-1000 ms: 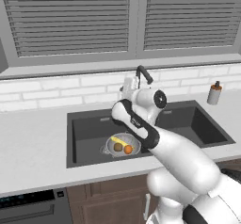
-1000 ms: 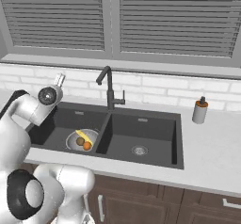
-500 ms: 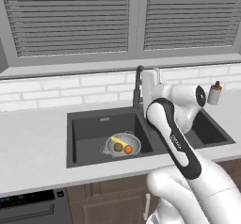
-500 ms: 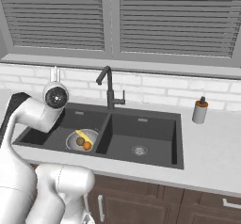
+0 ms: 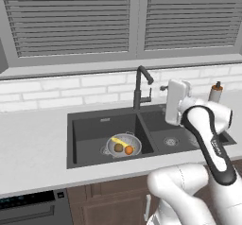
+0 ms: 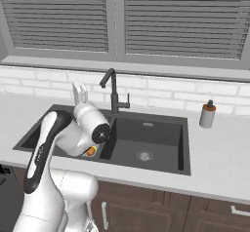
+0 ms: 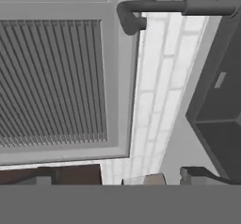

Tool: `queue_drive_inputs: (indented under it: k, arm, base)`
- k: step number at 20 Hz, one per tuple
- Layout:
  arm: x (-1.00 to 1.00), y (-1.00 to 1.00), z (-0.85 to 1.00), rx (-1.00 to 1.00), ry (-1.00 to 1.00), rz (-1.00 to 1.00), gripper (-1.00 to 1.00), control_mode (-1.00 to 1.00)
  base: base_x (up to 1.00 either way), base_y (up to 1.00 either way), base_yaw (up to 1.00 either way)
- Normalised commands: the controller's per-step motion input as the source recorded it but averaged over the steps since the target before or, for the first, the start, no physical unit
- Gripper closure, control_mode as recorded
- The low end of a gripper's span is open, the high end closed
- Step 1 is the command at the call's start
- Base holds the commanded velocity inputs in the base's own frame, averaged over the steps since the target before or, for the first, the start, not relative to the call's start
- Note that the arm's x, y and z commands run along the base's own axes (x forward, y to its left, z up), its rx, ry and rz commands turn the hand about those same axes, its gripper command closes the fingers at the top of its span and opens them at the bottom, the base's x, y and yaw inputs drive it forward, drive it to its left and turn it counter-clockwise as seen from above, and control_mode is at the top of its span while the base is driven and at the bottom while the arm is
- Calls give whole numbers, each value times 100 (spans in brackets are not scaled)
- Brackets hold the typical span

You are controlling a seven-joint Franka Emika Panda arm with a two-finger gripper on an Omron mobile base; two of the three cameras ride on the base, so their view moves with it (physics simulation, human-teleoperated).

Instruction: Put the colander in the sink, put the kiwi, banana, tangerine in the colander, and turn on the sink faucet and pour water over the colander.

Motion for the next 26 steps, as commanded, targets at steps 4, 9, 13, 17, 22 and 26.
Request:
queue_drive_inputs:
  k: [4,9,13,17,22,26]
  arm:
    - [0,-100,3,0,-15,32,-100,-100]
    - [1,-89,17,0,-17,36,-100,-100]
    - [29,-39,29,0,-18,33,-100,-100]
    - [54,-4,29,-2,-9,25,-100,-100]
    - [60,0,10,-10,0,15,-100,-100]
    - [60,5,0,-14,0,10,-100,-100]
  base:
    - [0,0,0]
    - [0,0,0]
    - [0,0,0]
    - [0,0,0]
    - [0,0,0]
    - [0,0,0]
